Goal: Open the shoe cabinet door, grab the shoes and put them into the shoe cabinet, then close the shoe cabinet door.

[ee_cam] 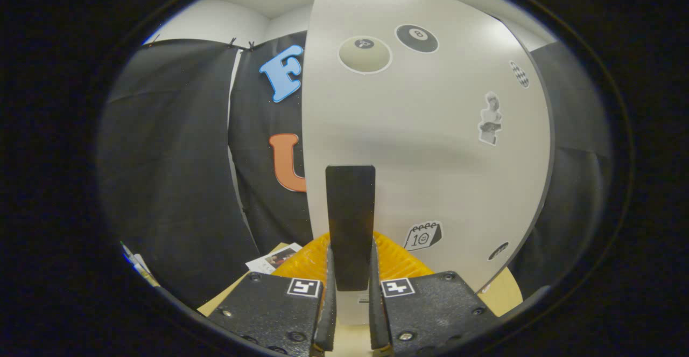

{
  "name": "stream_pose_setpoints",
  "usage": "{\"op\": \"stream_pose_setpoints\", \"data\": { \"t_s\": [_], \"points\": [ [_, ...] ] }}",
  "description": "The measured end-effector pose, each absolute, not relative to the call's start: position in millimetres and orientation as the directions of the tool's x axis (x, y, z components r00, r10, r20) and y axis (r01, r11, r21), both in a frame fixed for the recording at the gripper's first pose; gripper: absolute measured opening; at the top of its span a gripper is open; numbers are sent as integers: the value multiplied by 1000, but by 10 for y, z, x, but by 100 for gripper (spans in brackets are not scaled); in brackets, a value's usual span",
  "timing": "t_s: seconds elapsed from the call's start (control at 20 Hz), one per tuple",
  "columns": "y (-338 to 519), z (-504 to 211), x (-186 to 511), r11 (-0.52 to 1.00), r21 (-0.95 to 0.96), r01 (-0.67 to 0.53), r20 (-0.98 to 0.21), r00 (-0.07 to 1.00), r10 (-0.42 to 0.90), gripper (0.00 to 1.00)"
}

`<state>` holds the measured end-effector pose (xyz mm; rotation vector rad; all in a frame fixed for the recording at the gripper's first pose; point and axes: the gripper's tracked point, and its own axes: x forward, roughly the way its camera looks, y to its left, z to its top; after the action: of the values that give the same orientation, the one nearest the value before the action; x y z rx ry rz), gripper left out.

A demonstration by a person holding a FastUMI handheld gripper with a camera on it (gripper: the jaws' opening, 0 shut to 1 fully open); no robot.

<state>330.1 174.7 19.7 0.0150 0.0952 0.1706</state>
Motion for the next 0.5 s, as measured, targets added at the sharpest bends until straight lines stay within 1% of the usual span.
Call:
{"op": "stream_pose_setpoints", "data": {
  "t_s": [0.3, 0.5],
  "points": [
    [1634, 188, 3133, 982, 21, -187, -90, 978, 188, 28],
    [1563, 163, 3006, 984, 32, -175, -94, 980, 177, 27]
  ]
}}
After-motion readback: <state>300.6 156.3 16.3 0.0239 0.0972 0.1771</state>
